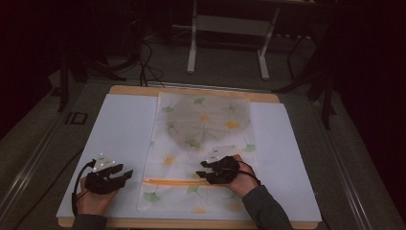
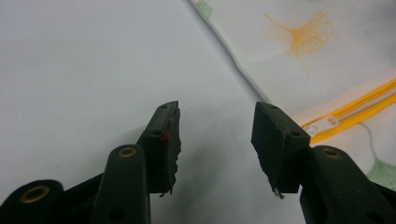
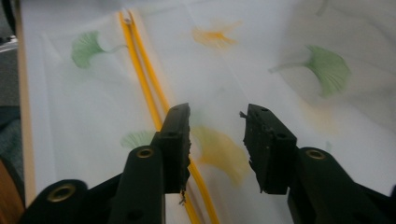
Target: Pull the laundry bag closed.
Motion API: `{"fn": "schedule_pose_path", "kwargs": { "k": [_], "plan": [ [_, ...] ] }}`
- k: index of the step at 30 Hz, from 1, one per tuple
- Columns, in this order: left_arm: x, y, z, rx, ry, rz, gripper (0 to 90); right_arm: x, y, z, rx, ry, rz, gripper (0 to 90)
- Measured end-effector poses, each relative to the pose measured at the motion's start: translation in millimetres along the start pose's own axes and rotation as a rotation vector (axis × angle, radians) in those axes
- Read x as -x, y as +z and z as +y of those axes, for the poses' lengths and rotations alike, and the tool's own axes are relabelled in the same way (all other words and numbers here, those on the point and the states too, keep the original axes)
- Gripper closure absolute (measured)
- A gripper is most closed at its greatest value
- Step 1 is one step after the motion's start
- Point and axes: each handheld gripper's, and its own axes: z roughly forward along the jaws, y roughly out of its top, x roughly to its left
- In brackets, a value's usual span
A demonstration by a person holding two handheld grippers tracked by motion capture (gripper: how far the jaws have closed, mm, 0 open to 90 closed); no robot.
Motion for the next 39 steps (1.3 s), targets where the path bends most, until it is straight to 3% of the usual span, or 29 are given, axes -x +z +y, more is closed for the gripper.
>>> {"fn": "schedule_pose_path", "kwargs": {
  "k": [18, 39],
  "plan": [
    [-1.6, -1.1, 0.4, -0.013, 0.017, -0.018, 54.1, -24.7, 42.0, 41.3, 0.003, -0.090, 0.082, 66.0],
    [-1.4, 0.8, 0.0, -0.033, 0.030, -0.014, 54.0, -43.1, 87.5, 64.4, -0.017, -0.148, 0.148, 72.6]
  ]
}}
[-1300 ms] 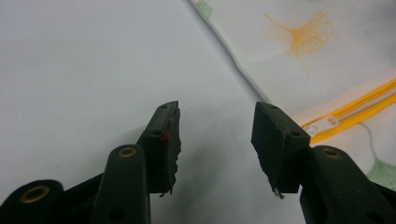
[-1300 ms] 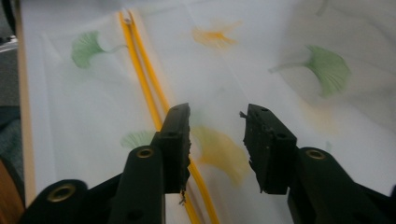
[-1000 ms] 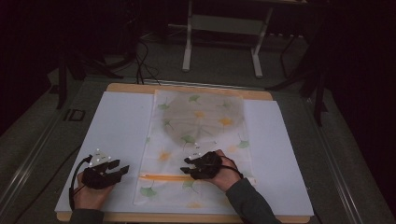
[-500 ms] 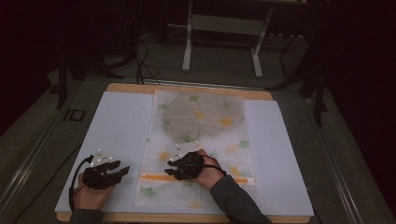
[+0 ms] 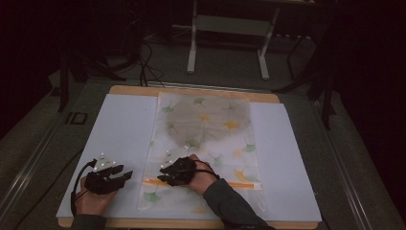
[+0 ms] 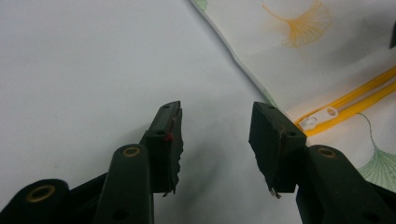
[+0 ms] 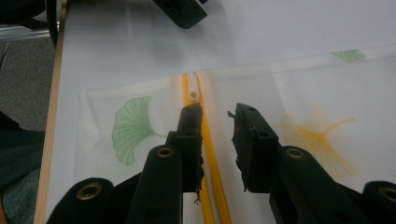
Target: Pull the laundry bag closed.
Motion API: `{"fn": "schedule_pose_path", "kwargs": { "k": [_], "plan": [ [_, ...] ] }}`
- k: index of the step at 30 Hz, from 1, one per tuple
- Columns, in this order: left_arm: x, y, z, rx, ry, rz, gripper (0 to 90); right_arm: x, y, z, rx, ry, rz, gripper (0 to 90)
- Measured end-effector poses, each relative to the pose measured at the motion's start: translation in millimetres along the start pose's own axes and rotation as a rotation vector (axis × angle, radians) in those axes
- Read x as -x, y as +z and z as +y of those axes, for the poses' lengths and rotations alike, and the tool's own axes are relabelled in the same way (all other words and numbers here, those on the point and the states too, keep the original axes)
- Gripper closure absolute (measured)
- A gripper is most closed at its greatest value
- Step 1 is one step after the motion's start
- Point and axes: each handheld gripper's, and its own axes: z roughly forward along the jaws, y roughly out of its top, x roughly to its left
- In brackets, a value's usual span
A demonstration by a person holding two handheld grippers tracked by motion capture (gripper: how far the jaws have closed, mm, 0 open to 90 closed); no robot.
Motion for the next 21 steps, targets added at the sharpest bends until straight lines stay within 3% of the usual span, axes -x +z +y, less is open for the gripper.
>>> {"fn": "schedule_pose_path", "kwargs": {
  "k": [21],
  "plan": [
    [1.8, -0.5, -1.1, -0.007, 0.011, -0.001, 54.5, -2.9, 35.1, 13.6, -0.046, -0.015, 0.045, 75.1]
  ]
}}
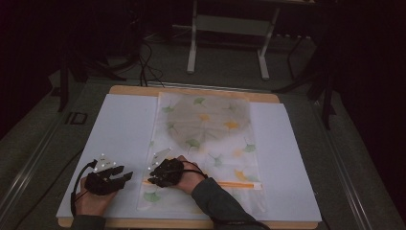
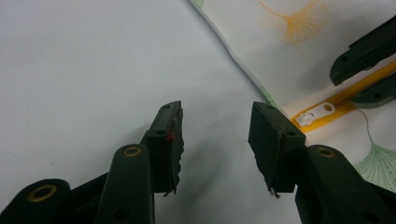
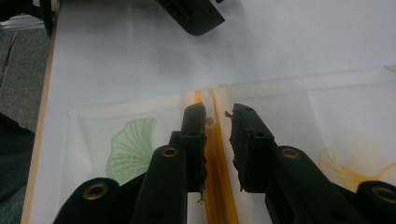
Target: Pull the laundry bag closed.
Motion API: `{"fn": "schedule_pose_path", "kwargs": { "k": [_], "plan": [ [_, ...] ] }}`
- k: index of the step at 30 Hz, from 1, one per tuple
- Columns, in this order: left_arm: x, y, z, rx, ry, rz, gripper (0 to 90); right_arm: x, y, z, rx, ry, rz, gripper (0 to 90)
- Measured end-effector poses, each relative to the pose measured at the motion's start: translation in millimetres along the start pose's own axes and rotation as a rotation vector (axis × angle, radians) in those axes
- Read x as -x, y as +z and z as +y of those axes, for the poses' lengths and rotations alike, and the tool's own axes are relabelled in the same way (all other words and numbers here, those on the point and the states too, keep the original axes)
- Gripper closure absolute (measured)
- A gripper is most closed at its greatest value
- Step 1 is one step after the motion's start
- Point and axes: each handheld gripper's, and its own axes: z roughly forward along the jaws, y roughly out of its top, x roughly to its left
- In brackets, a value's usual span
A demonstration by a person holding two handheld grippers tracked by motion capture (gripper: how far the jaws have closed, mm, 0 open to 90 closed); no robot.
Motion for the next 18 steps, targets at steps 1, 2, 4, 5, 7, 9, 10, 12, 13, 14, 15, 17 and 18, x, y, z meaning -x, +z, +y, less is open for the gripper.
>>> {"fn": "schedule_pose_path", "kwargs": {
  "k": [1, 2, 4, 5, 7, 9, 10, 12, 13, 14, 15, 17, 18],
  "plan": [
    [0.0, 0.0, -0.1, 0.000, 0.000, 0.000, 54.5, -0.1, 1.4, 0.6, 0.001, 0.004, 0.001, 75.1],
    [-0.3, -0.1, -0.2, 0.001, 0.001, 0.001, 54.5, 0.0, 3.0, 1.3, 0.001, 0.002, 0.003, 75.1],
    [-0.8, -0.7, -0.6, 0.004, -0.006, 0.006, 54.4, -0.8, 5.7, 2.8, -0.003, 0.001, 0.004, 75.1],
    [-1.3, -1.2, -0.8, 0.006, -0.009, 0.005, 54.3, -0.6, 7.0, 3.4, -0.004, -0.006, 0.007, 75.1],
    [-1.7, -1.8, -1.2, 0.008, -0.012, 0.005, 54.3, -1.5, 9.7, 4.9, -0.004, -0.003, 0.010, 75.1],
    [-1.8, -1.7, -1.4, 0.006, -0.012, 0.004, 54.2, -1.6, 12.4, 5.8, -0.011, -0.005, 0.012, 75.1],
    [-1.6, -1.6, -1.4, 0.004, -0.010, 0.005, 54.2, -1.2, 13.5, 6.1, -0.012, -0.006, 0.016, 75.1],
    [-1.6, -1.2, -1.4, 0.002, -0.004, 0.005, 54.2, -0.4, 15.9, 6.7, -0.016, -0.002, 0.019, 75.1],
    [-1.4, -1.1, -1.4, 0.001, -0.004, 0.005, 54.2, -0.1, 17.1, 7.0, -0.019, -0.002, 0.021, 75.1],
    [-1.5, -1.2, -1.4, -0.001, -0.003, 0.005, 54.1, -0.2, 17.9, 7.4, -0.025, -0.001, 0.021, 75.2],
    [-1.4, -1.1, -1.5, -0.001, -0.003, 0.006, 54.1, 0.2, 18.5, 7.8, -0.028, -0.004, 0.027, 75.3],
    [-1.4, -1.0, -1.4, -0.001, -0.003, 0.006, 54.1, -0.1, 19.8, 8.5, -0.034, -0.009, 0.027, 76.0],
    [-1.2, -0.8, -1.4, -0.002, -0.002, 0.006, 54.1, 0.0, 20.3, 9.0, -0.040, -0.010, 0.027, 76.4]
  ]
}}
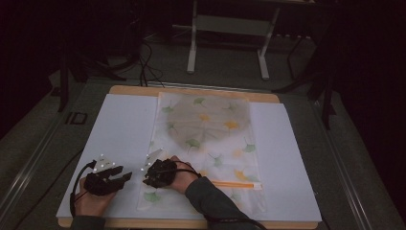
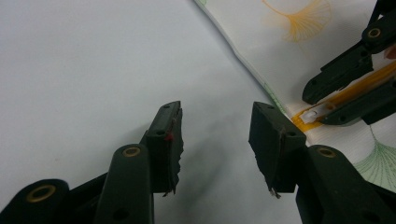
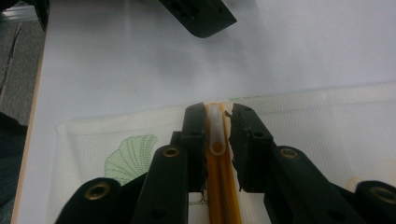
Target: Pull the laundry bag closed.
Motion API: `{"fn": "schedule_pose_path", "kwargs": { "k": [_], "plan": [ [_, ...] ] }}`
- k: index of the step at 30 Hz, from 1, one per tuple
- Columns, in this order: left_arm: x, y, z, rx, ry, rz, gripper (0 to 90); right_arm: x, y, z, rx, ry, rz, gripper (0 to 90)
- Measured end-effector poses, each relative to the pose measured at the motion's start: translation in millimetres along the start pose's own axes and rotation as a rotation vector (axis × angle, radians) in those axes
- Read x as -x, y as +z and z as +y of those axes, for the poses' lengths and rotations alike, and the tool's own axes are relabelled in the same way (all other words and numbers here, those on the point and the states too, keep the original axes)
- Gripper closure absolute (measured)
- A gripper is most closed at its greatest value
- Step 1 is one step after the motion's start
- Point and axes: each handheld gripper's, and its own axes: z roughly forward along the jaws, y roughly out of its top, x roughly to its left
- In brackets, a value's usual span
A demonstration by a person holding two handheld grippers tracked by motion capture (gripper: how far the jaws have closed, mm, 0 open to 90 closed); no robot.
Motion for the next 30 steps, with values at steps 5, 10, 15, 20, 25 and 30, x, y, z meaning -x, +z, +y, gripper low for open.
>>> {"fn": "schedule_pose_path", "kwargs": {
  "k": [5, 10, 15, 20, 25, 30],
  "plan": [
    [0.6, 0.6, 0.2, -0.003, 0.004, -0.004, 54.1, 0.9, 4.1, 1.8, -0.025, -0.005, 0.010, 80.5],
    [1.6, 1.5, 0.2, -0.010, 0.007, -0.010, 54.2, 1.8, 5.4, 5.9, -0.054, -0.002, 0.015, 82.8],
    [4.2, 0.9, 0.6, -0.017, 0.011, -0.027, 54.6, 0.3, 5.1, 8.9, -0.076, -0.020, 0.006, 83.1],
    [6.1, -1.2, 0.3, -0.025, 0.015, -0.047, 54.6, -0.2, 2.9, 6.5, -0.060, -0.011, 0.003, 84.0],
    [11.3, -2.2, 0.2, -0.043, 0.025, -0.082, 54.5, 0.3, -1.3, 7.0, -0.057, -0.019, -0.001, 84.2],
    [14.4, -2.5, 0.4, -0.058, 0.027, -0.126, 54.5, 0.4, -2.8, 7.6, -0.058, -0.021, -0.005, 84.2]
  ]
}}
